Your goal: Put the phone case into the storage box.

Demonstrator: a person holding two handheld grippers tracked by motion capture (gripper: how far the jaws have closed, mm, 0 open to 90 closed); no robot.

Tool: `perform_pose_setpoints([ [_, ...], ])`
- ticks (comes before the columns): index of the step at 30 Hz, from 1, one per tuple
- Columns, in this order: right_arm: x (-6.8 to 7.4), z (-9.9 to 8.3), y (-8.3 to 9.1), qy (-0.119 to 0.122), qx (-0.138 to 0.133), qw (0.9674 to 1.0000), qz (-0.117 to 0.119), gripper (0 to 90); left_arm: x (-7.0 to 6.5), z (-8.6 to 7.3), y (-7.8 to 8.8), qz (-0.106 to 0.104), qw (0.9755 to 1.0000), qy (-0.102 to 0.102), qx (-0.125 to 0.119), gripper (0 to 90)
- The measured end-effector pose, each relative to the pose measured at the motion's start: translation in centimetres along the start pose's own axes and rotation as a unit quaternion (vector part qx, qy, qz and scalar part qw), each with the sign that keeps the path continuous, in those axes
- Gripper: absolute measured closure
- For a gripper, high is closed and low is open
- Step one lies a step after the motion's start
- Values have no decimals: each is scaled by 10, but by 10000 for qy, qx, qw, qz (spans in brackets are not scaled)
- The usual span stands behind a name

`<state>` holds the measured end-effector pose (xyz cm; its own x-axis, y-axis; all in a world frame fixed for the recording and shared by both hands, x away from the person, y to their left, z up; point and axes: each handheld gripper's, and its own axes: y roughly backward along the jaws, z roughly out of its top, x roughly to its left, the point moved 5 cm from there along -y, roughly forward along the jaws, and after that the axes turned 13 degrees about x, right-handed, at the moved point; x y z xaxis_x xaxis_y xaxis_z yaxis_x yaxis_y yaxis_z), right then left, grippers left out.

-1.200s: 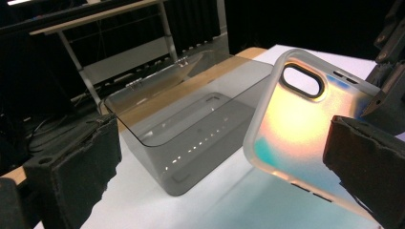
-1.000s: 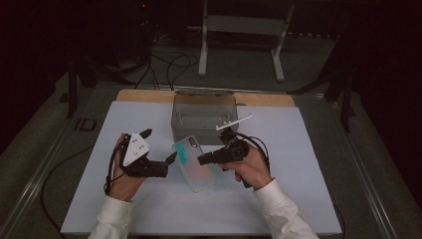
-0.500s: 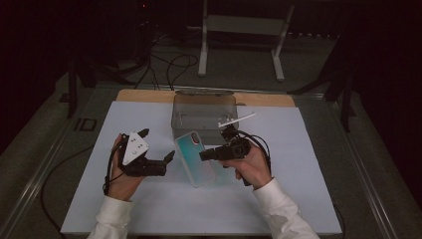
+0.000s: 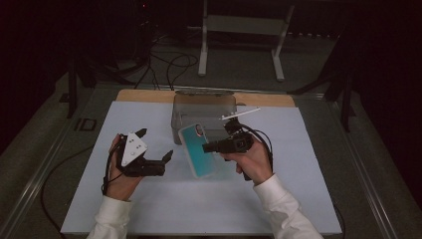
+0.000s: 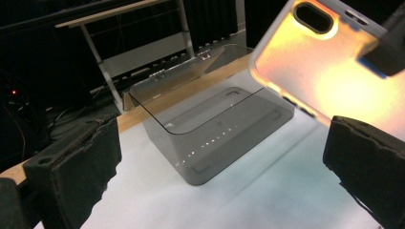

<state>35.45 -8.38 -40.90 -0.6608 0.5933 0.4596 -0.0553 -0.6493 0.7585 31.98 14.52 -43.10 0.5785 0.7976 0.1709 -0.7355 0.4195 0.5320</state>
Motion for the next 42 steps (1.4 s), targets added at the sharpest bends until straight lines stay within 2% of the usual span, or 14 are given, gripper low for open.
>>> perform_pose_setpoints([
  [7, -4, 9, 8, -105, -128, 9998, -87, 821, 2, -1, 4, 21, 10000, 71, -20, 3],
  [14, -5, 18, 13, -139, -240, 9995, -131, 821, 5, -2, 8, 139, 9998, 106, 37, 3],
  [22, -7, 25, 15, -240, -321, 9990, -211, 821, 8, -2, 16, 177, 9997, 173, -65, 3],
  [30, -7, 33, 22, -249, -417, 9983, -317, 820, 12, -10, 22, 223, 9993, 261, -141, 3],
  [36, -8, 38, 26, -284, -482, 9976, -403, 820, 14, -18, 27, 305, 9992, 261, -68, 3],
  [42, -11, 43, 26, -347, -498, 9969, -509, 820, 16, -30, 30, 356, 9986, 375, -74, 3],
])
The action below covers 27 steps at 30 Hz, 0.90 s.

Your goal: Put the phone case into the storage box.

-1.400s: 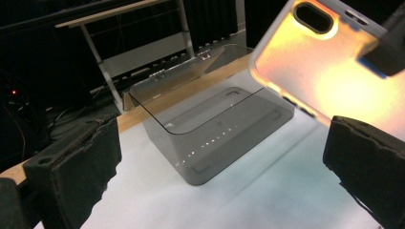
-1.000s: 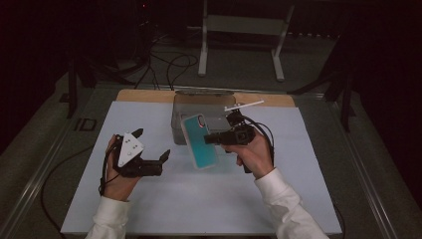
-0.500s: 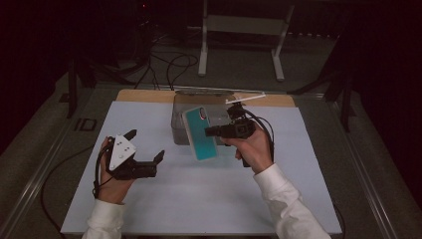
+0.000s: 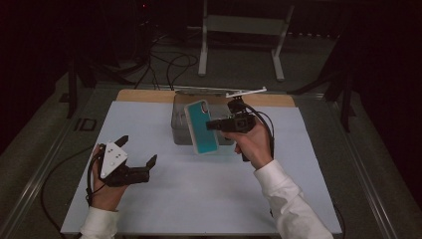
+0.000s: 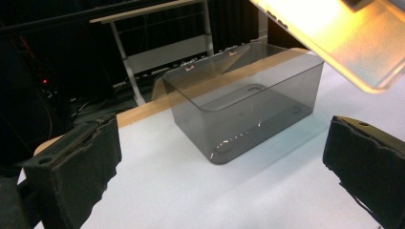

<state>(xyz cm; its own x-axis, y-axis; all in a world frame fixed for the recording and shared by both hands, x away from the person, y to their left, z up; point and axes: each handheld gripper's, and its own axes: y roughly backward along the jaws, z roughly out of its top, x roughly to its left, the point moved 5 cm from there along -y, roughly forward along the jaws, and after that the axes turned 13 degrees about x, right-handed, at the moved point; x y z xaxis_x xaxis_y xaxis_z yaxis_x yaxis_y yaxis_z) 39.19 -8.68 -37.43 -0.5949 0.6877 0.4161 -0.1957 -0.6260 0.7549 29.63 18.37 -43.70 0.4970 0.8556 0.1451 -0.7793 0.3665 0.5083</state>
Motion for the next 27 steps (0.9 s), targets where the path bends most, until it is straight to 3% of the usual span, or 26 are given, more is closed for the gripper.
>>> perform_pose_setpoints([
  [4, -3, 3, 1, -77, -10, 10000, 40, 820, 4, -10, 1, 123, 9998, 23, 136, 3],
  [7, -5, 5, 3, -117, -28, 9999, 9, 820, 8, -16, 4, 162, 9997, 135, 91, 3],
  [9, -7, 7, 4, -170, -49, 9998, 0, 820, 11, -19, 7, 342, 9992, 222, -1, 4],
  [11, -8, 8, 4, -180, -56, 9998, -14, 820, 13, -21, 9, 381, 9989, 284, -46, 4],
  [12, -8, 9, 4, -182, -60, 9998, -47, 819, 16, -24, 11, 412, 9982, 413, -110, 4],
  [15, -9, 12, 5, -189, -52, 9998, -77, 819, 20, -30, 12, 386, 9978, 532, -89, 4],
  [19, -11, 15, 5, -193, -22, 9997, -148, 819, 20, -39, 12, 375, 9979, 535, -10, 4],
  [23, -12, 18, 5, -213, -29, 9996, -206, 819, 20, -46, 13, 482, 9971, 593, -61, 4],
  [27, -13, 21, 5, -203, -10, 9995, -250, 819, 19, -55, 13, 401, 9969, 675, -25, 4],
])
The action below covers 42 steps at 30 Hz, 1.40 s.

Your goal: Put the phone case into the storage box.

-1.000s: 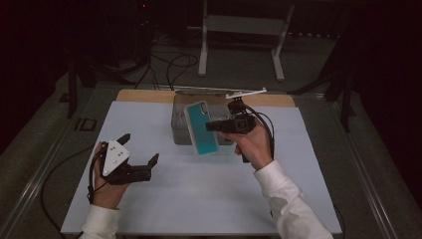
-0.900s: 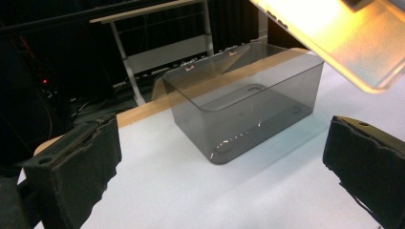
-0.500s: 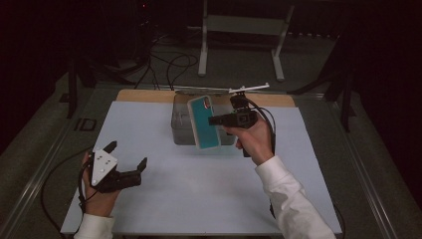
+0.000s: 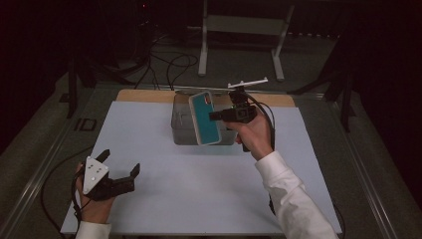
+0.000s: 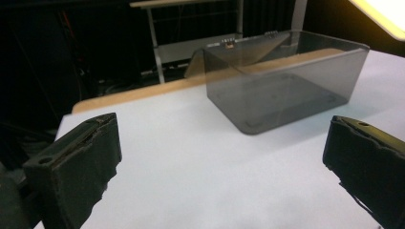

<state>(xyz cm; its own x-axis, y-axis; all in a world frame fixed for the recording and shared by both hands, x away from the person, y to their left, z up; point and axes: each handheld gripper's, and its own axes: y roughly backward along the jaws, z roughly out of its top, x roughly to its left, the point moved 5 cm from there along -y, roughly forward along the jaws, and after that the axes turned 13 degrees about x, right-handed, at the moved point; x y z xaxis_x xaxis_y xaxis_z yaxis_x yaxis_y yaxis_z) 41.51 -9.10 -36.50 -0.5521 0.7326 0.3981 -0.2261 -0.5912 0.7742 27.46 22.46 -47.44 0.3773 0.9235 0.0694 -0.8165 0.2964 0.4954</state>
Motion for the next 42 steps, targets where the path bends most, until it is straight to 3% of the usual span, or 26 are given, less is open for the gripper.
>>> perform_pose_setpoints([
  [6, -1, 5, 2, -5, 1, 10000, -93, 819, -1, -13, -1, -3, 9999, -40, 121, 4],
  [17, -2, 13, 7, -12, -52, 9998, -209, 819, -3, -22, 1, 5, 9999, -52, 151, 4],
  [42, -17, 31, 8, -268, -105, 9985, -467, 819, -1, -23, 3, 106, 9999, -25, 45, 4],
])
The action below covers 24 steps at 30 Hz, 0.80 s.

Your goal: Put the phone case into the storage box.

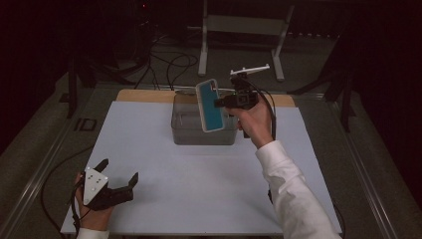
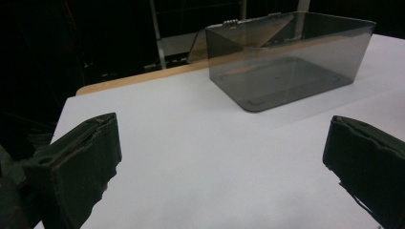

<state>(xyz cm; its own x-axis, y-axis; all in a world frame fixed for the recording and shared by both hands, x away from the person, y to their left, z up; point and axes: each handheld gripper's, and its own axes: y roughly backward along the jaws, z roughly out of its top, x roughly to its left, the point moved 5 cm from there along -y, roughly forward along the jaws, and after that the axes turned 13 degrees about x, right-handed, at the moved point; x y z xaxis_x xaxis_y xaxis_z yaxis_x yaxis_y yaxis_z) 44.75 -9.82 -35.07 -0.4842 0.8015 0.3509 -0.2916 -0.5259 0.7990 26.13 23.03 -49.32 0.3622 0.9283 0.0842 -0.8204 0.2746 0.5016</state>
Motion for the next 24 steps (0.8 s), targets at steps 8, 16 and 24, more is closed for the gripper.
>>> perform_pose_setpoints([
  [8, -3, 6, -3, -112, -2, 9999, 31, 819, -1, 0, -1, -1, 10000, 0, 4, 4],
  [16, -6, 13, -5, -212, -12, 9998, -9, 819, -2, 1, 1, 18, 10000, -3, -32, 4],
  [24, -8, 18, -5, -253, -28, 9996, -153, 819, -2, 0, 0, 21, 10000, -26, -11, 4],
])
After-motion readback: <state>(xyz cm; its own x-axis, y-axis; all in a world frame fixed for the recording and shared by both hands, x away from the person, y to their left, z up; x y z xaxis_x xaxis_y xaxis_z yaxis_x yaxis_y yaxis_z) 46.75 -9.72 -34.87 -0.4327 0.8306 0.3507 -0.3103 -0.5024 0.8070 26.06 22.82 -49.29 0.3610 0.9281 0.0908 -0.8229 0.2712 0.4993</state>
